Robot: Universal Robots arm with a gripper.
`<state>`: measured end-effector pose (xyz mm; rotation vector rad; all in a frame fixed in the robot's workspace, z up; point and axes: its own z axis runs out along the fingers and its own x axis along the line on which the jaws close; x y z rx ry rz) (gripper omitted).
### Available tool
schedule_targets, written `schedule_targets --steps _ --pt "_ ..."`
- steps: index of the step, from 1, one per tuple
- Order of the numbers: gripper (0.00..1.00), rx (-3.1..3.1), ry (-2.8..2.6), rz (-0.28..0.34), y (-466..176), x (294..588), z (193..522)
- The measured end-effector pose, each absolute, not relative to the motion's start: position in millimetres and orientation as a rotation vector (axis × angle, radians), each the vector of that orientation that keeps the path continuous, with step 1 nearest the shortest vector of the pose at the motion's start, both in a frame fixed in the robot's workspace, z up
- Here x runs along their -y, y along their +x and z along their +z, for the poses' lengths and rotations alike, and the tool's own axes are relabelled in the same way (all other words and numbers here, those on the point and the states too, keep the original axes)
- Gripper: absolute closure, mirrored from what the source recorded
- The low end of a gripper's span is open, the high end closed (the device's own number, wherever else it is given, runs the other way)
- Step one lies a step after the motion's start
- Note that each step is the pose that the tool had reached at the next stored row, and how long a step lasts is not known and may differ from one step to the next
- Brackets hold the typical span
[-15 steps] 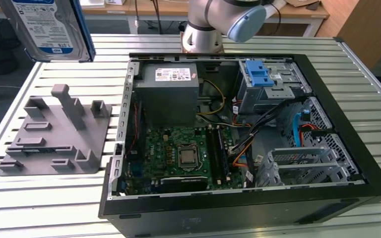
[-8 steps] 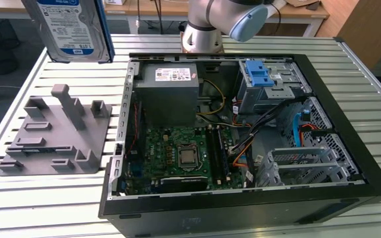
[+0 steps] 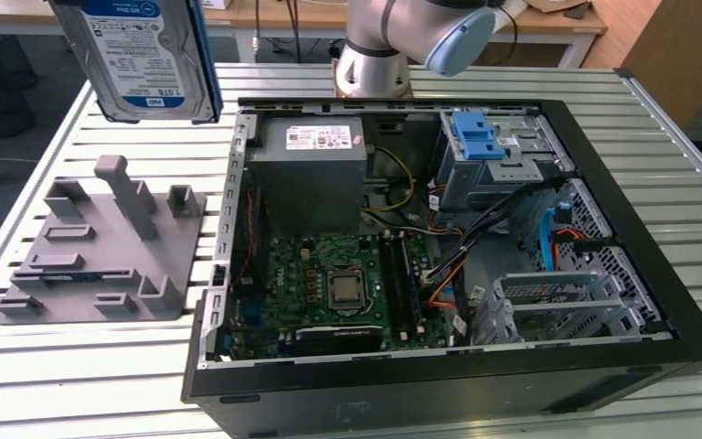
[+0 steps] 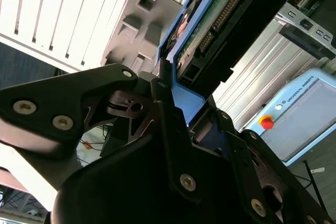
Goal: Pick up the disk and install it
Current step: 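Pick up the disk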
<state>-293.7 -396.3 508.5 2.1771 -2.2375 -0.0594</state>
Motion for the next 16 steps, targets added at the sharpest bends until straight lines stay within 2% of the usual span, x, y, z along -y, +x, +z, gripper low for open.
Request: schedule_targets --steps 16 --pt "0.64 2.235 2.175 -0.064 -234 404 507"
